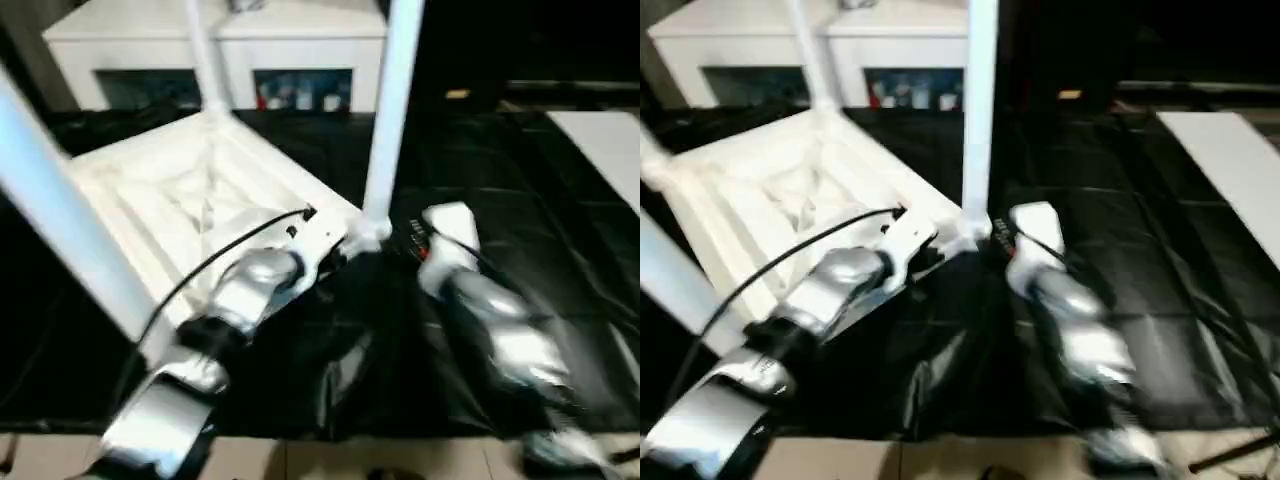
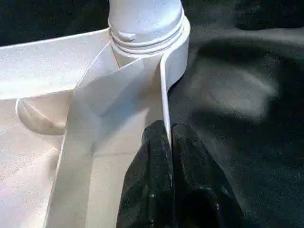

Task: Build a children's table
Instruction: Rotate leg to tighten

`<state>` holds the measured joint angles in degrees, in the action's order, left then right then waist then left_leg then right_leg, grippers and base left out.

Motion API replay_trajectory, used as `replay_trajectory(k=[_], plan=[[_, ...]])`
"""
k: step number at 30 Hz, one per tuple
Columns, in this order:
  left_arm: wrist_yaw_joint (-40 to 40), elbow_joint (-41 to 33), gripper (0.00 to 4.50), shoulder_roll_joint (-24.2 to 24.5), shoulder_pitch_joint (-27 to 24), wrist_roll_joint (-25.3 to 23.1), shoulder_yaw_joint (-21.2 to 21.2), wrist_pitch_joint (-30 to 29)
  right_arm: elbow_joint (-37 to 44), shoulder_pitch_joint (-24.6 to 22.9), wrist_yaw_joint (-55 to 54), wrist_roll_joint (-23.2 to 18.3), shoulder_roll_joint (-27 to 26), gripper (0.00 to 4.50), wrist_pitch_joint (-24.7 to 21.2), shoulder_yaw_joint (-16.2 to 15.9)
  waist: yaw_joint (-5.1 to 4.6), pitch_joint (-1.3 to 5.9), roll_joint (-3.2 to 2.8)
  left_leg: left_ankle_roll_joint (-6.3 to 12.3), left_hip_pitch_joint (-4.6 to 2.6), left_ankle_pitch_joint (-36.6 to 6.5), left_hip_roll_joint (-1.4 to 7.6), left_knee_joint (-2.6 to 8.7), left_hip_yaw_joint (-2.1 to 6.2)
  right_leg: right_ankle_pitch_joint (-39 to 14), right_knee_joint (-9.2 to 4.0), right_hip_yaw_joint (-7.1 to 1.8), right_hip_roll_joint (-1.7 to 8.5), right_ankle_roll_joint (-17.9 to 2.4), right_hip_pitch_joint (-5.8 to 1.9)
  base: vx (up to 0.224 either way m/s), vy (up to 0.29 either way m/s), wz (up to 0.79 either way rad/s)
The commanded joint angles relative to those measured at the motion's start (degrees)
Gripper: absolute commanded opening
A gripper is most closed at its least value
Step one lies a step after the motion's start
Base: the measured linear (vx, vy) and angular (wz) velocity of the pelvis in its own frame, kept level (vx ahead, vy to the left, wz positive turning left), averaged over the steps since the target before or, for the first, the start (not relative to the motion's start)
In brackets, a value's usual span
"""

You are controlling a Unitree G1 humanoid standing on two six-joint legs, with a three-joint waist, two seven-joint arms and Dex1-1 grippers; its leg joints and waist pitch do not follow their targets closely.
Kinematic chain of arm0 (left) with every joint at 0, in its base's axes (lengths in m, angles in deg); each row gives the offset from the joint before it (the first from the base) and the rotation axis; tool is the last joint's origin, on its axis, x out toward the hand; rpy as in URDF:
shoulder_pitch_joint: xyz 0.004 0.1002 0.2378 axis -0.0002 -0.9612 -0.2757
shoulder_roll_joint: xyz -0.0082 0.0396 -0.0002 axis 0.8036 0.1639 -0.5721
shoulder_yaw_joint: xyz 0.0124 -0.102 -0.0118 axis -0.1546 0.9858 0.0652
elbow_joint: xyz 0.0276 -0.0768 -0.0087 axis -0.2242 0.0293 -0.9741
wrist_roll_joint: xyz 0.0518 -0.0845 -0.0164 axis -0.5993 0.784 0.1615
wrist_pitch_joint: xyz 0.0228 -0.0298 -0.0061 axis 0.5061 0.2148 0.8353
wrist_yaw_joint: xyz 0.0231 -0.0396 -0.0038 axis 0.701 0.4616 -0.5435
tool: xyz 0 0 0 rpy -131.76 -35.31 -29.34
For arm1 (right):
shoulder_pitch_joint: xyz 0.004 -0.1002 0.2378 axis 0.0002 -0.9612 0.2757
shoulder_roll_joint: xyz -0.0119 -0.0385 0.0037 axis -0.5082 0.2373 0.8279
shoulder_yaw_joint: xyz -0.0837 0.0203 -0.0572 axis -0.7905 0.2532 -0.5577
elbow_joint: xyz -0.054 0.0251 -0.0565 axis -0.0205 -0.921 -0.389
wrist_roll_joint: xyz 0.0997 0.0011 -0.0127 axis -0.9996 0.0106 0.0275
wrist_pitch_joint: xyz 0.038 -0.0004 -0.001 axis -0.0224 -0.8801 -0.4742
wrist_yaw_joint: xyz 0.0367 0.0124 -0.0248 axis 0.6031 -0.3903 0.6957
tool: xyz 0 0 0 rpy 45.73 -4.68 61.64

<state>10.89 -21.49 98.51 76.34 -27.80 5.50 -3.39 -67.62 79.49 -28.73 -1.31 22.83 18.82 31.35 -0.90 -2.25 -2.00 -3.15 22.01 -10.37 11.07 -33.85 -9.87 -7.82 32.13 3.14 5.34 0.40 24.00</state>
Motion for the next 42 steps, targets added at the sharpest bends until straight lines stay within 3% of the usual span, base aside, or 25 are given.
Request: replay_trajectory(k=[1, 3, 6, 8, 13, 15, 16, 23, 26, 33, 42], plan=[[-5.9, -2.0, 0.00, 1.7, -2.2, 0.8, -2.2, 1.8, 3.6, -0.7, 7.4, -2.7, 2.0, 3.90, -0.9, -1.7, 0.47, 3.90, 0.44, 7.01, -0.54, -10.8, 1.23, 3.62, -0.25, -6.4, -2.34, -1.29, 1.92, -16.5, -3.86, 0.000, 0.000, 0.00], [-14.4, -6.7, 0.00, 4.2, -4.4, 3.4, -4.0, 2.8, 6.3, -2.4, 15.8, -4.6, 6.0, 4.18, -0.9, -4.0, 0.78, 3.65, 0.39, 6.23, -0.65, -13.7, 1.54, 3.93, -0.13, -10.7, -2.62, -1.32, 2.06, -15.6, -3.84, 0.000, 0.000, 0.00], [-21.4, -12.2, 0.00, 6.5, -6.5, 6.1, -5.2, 1.6, 8.0, -3.2, 20.3, -5.3, 8.4, 4.31, -0.5, -5.5, 1.06, 3.49, 0.20, 4.59, -1.14, -15.8, 1.80, 4.19, -0.19, -13.6, -2.84, -1.46, 1.99, -15.2, -3.18, 0.000, 0.000, 0.00], [-24.4, -15.7, 0.00, 8.2, -7.8, 6.6, -5.8, 0.1, 8.4, -2.9, 23.1, -6.0, 9.4, 4.31, -0.4, -5.8, 1.63, 3.46, 0.32, 3.55, -1.77, -17.1, 1.99, 4.26, -0.35, -14.8, -2.96, -1.63, 1.88, -14.9, -2.62, 0.000, 0.000, 0.00], [-24.7, -17.1, 0.00, 9.2, -8.4, 6.7, -5.3, -0.9, 7.4, -2.0, 25.9, -5.4, 10.7, 4.31, 0.3, -7.4, 2.51, 3.36, 0.32, 1.99, -1.60, -16.9, 1.89, 4.51, -0.54, -14.6, -2.54, -2.03, 1.61, -13.7, -2.68, 0.000, 0.000, 0.00], [-24.7, -17.0, 0.00, 9.3, -8.5, 6.7, -5.2, -1.0, 6.9, -1.9, 26.4, -5.0, 11.0, 4.31, 0.4, -7.9, 2.39, 3.38, 0.41, 1.77, -1.23, -16.8, 1.69, 4.51, -0.53, -15.6, -2.59, -2.07, 1.81, -12.6, -2.87, 0.000, 0.000, 0.00], [-24.8, -17.2, 0.00, 9.4, -8.6, 6.6, -5.0, -1.1, 6.6, -1.9, 26.7, -4.6, 11.2, 4.31, 0.7, -8.3, 2.37, 3.41, 0.86, 1.88, -1.17, -16.7, 1.65, 4.45, -0.58, -15.9, -2.68, -2.07, 1.83, -12.4, -2.89, 0.000, 0.000, 0.00], [-25.4, -18.7, 0.00, 10.3, -9.4, 6.6, -4.7, -2.3, 6.4, -2.7, 28.9, -3.4, 12.8, 4.31, 1.7, -9.3, 2.63, 3.66, 0.70, 3.43, -0.97, -12.7, 1.59, 3.93, -0.73, -12.9, -2.29, -2.12, 1.91, -12.9, -2.99, 0.000, 0.000, 0.00], [-25.4, -18.8, 0.00, 10.5, -9.4, 6.7, -4.8, -2.6, 5.9, -2.7, 29.1, -3.5, 13.4, 3.96, 1.9, -9.2, 2.58, 3.69, 0.69, 4.02, -0.98, -12.2, 1.58, 3.80, -0.81, -12.2, -2.24, -2.03, 1.81, -13.4, -3.04, 0.000, 0.000, 0.00], [-25.3, -19.2, 0.00, 10.6, -9.6, 6.7, -4.9, -3.1, 5.3, -2.5, 29.5, -4.2, 13.0, 3.42, 1.4, -8.7, 2.53, 3.57, 0.70, 3.12, -1.05, -14.1, 1.57, 3.87, -0.76, -15.1, -2.46, -2.01, 1.70, -12.8, -2.92, 0.000, 0.000, 0.00], [-25.7, -19.7, 0.00, 10.9, -10.0, 7.0, -4.9, -3.6, 5.0, -3.0, 30.3, -4.6, 13.1, 2.70, 1.5, -8.8, 2.56, 3.69, 0.70, 3.43, -0.99, -13.0, 1.53, 3.71, -0.79, -13.4, -2.22, -1.98, 1.66, -13.2, -3.02, 0.000, 0.000, 0.00]])
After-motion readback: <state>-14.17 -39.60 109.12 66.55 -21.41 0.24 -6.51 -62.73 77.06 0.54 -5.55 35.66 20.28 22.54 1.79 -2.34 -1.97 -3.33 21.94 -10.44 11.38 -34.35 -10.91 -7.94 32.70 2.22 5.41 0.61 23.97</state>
